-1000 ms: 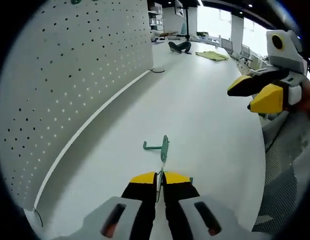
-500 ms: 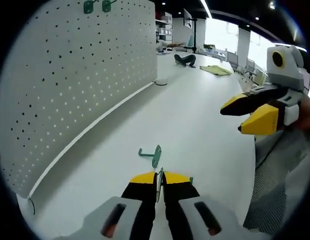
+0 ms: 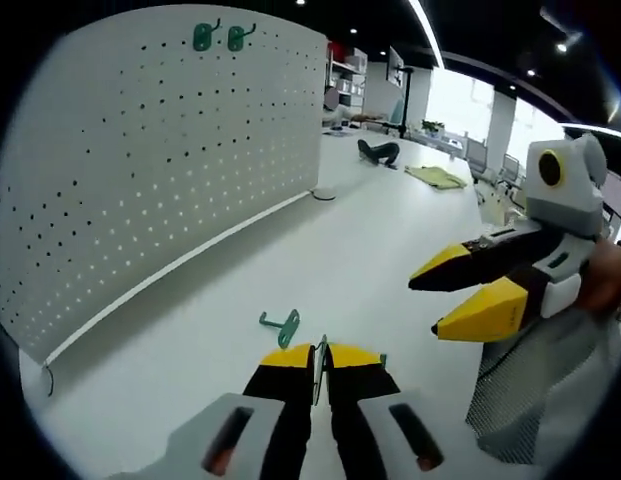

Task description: Insert the hook assembly into the mounting plate slot until the hook locks in place.

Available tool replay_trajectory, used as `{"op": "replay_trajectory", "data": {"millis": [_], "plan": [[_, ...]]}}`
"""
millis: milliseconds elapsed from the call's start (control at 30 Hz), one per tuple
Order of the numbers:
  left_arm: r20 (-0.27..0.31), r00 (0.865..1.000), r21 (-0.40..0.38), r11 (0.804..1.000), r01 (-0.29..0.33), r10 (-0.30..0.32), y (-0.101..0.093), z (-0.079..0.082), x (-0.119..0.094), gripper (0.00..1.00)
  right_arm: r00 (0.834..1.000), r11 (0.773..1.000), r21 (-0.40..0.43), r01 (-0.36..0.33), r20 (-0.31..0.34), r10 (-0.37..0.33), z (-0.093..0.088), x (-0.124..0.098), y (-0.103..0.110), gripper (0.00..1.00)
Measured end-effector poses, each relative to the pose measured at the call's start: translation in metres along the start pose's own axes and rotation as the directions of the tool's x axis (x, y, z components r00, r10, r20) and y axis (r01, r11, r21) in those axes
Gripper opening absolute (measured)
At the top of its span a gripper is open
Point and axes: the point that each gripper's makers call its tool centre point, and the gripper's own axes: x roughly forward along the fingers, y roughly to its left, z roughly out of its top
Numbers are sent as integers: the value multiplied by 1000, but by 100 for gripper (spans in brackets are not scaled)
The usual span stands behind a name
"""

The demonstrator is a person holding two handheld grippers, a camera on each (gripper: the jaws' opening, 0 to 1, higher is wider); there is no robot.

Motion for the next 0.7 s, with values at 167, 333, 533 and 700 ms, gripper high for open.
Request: {"op": "replay_trajectory", "data": {"millis": [167, 333, 533, 700], "plan": [[51, 999, -39, 999, -7, 9, -6, 11, -9, 5, 1000, 1000, 4, -21, -14, 21, -3, -1, 4, 24], [81, 997, -61, 998, -14, 19, -12, 16, -16, 5, 999, 999, -6, -44, -25, 44, -5, -1, 10, 21], [112, 993, -83, 996, -19, 28, -22, 21, -23, 5, 996, 997, 19, -75, -36, 76, -6, -3, 16, 12], [144, 989, -103, 994, -21, 36, -34, 25, -23, 5, 996, 995, 44, -88, -29, 90, -6, -11, 15, 9]]}}
